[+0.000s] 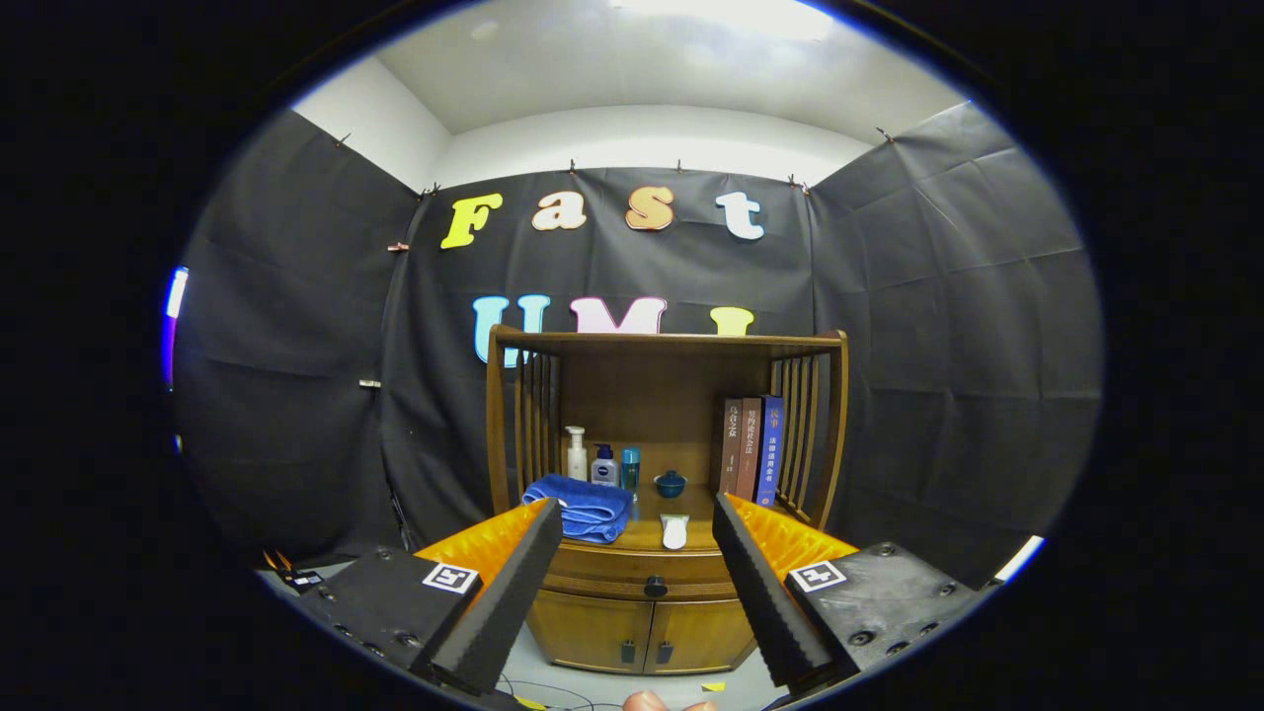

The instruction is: Pull open the drawer, take out the items inside it, and place them on the countertop above the cabinet.

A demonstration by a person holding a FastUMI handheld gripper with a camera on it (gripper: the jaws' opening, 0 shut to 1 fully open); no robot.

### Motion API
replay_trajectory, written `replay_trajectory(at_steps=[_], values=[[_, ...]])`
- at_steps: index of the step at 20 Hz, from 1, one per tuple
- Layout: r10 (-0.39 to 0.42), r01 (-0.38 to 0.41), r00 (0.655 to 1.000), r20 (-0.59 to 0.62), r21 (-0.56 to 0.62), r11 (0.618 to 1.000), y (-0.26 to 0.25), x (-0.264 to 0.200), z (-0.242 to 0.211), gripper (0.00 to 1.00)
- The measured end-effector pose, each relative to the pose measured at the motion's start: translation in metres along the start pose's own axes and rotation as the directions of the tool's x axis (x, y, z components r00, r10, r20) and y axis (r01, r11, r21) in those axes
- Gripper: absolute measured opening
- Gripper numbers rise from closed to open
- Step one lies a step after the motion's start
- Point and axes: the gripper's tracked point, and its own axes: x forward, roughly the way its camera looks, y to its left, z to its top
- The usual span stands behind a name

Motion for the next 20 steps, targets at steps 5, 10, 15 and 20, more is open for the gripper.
replay_trajectory(at_steps=[5, 10, 15, 20], values=[[-0.018, 0.018, 1.000, -0.012, 0.010, 1.000, -0.0103, -0.0001, -0.0046, 0.99], [-0.026, 0.026, 1.000, -0.014, -0.007, 1.000, -0.0123, -0.0009, -0.0060, 0.99], [-0.015, 0.014, 1.000, -0.013, -0.010, 1.000, -0.0069, -0.0057, -0.0043, 0.99], [-0.017, 0.017, 1.000, 0.000, -0.002, 1.000, -0.0043, -0.0093, -0.0003, 0.99]])
